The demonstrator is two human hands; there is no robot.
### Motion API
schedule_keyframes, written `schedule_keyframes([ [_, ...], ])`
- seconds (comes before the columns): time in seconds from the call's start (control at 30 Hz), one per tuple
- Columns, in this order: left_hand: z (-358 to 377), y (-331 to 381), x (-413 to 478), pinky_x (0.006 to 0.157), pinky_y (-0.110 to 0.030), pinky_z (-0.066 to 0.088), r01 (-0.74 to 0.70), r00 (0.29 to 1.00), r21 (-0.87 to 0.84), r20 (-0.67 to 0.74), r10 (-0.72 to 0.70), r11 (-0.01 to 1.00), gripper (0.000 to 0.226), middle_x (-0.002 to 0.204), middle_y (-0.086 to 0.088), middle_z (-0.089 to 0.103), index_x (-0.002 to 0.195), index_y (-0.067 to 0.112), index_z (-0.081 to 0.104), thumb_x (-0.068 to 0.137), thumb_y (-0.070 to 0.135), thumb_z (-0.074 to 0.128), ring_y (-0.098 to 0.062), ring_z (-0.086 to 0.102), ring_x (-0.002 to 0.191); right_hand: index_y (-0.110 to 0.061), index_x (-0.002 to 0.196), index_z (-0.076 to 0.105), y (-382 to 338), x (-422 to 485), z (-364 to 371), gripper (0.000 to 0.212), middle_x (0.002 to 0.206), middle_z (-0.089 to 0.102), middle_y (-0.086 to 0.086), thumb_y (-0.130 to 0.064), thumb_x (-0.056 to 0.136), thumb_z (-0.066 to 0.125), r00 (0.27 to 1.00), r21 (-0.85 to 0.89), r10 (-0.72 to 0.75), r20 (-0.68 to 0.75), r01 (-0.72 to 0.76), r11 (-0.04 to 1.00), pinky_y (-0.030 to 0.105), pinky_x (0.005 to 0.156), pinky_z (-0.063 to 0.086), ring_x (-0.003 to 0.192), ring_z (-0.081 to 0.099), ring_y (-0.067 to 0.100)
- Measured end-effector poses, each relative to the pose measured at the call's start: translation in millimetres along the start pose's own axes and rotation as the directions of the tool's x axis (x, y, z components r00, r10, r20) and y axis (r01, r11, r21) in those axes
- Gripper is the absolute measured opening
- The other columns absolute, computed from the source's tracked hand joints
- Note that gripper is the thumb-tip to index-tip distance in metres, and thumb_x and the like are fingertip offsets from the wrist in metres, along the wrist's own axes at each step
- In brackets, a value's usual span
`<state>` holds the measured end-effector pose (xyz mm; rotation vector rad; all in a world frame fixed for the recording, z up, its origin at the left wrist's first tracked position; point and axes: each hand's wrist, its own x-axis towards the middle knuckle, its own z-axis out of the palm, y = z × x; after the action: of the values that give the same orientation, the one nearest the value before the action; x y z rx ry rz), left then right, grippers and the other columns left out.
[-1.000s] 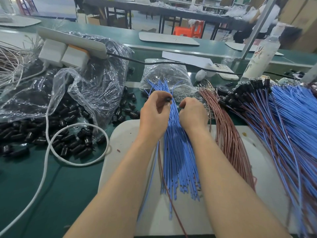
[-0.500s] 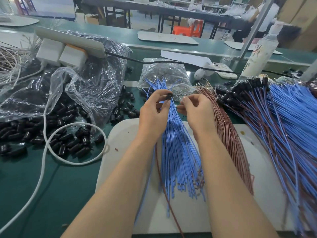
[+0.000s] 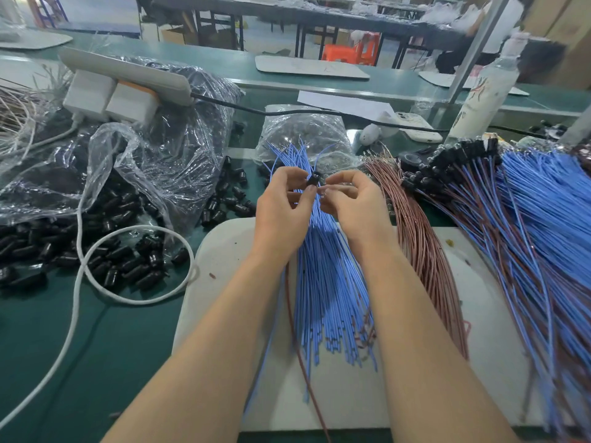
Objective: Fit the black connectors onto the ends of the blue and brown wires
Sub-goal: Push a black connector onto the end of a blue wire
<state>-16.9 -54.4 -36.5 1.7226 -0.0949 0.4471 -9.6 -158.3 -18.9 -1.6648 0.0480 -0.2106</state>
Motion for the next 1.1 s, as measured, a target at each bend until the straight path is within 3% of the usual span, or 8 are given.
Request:
schedule_keyframes([
  [0.1,-0.5,-0.8,0.3,0.069,-0.008,0.046,0.006,1.000,0.020,-0.019,-0.006,1.000,0.013,0.092,0.015,0.061,0.100,0.020,0.054,0.091,0.014,0.060,-0.001,0.061,0.079,-0.019,0.077,0.066,-2.4,-1.6,-0.5,0.028,0.072,0.065,-0.004,0.003,0.084,0.051,0.996,-0.113,-0.081,-0.032,0.077,0.991,0.024,0.071,0.053,0.064,0.060,0.004],
  [0.2,-1.2,-1.3,1.6,0.071,-0.012,0.048,0.007,0.999,0.029,-0.033,-0.006,1.000,0.010,0.089,0.012,0.063,0.099,0.016,0.056,0.091,0.013,0.061,-0.006,0.062,0.079,-0.009,0.093,0.072,-4.1,-2.4,2.3,0.013,0.080,0.069,-0.005,-0.006,0.085,0.061,0.987,-0.156,-0.154,-0.041,0.145,0.977,0.015,0.074,0.051,0.072,0.062,-0.001],
  [0.3,-0.8,-0.8,1.0,0.073,-0.017,0.049,-0.004,1.000,0.035,-0.008,0.005,0.999,0.007,0.087,0.009,0.064,0.096,0.014,0.058,0.091,0.011,0.060,-0.011,0.063,0.081,-0.002,0.103,0.070,-2.6,-3.0,5.3,0.023,0.089,0.070,0.001,-0.015,0.084,0.070,0.987,-0.181,-0.158,-0.024,0.152,0.972,0.016,0.078,0.050,0.080,0.064,0.005],
  [0.57,0.4,-4.5,0.1,0.065,-0.009,0.042,-0.036,0.997,0.194,0.068,0.023,0.980,0.006,0.078,0.011,0.066,0.092,0.017,0.065,0.092,0.017,0.060,-0.008,0.061,0.075,-0.012,0.088,0.072,-0.7,1.0,-1.6,0.009,0.069,0.063,-0.016,-0.019,0.087,0.066,0.974,-0.239,-0.203,-0.103,0.174,0.955,0.008,0.064,0.046,0.060,0.057,-0.011],
  [0.7,0.2,-3.6,-1.1,0.060,-0.006,0.038,-0.050,0.998,0.243,0.059,0.037,0.969,0.010,0.072,0.010,0.064,0.085,0.015,0.064,0.093,0.017,0.058,-0.009,0.060,0.070,-0.009,0.091,0.074,-0.3,1.2,-0.6,0.014,0.072,0.065,-0.012,-0.020,0.087,0.066,0.972,-0.275,-0.216,-0.088,0.185,0.944,0.014,0.069,0.048,0.065,0.059,-0.006],
  [0.83,0.3,-2.4,-2.6,0.062,-0.011,0.041,-0.057,0.998,0.260,0.043,0.048,0.964,0.013,0.072,0.005,0.066,0.085,0.012,0.065,0.094,0.016,0.056,-0.013,0.063,0.071,-0.008,0.093,0.073,-0.7,0.6,-0.6,0.015,0.073,0.065,-0.013,-0.020,0.087,0.066,0.974,-0.283,-0.219,-0.065,0.192,0.940,0.009,0.067,0.046,0.062,0.057,-0.011],
  [0.93,0.9,-2.3,-3.4,0.061,-0.011,0.041,-0.066,0.998,0.270,0.042,0.057,0.961,0.015,0.071,0.005,0.066,0.084,0.011,0.065,0.094,0.015,0.056,-0.014,0.062,0.069,-0.008,0.093,0.073,-2.2,0.0,-1.8,0.016,0.074,0.065,-0.011,-0.021,0.088,0.065,0.975,-0.311,-0.216,-0.055,0.189,0.931,0.015,0.072,0.049,0.068,0.060,-0.005],
  [1.1,0.6,-2.5,-2.7,0.058,-0.004,0.037,-0.083,0.997,0.296,0.033,0.076,0.952,0.015,0.067,0.015,0.059,0.085,0.010,0.066,0.094,0.013,0.054,0.000,0.056,0.063,-0.006,0.091,0.073,-3.9,-3.3,-0.4,0.016,0.075,0.067,-0.004,-0.019,0.088,0.065,0.979,-0.371,-0.202,-0.011,0.183,0.911,0.022,0.076,0.049,0.073,0.063,0.007],
])
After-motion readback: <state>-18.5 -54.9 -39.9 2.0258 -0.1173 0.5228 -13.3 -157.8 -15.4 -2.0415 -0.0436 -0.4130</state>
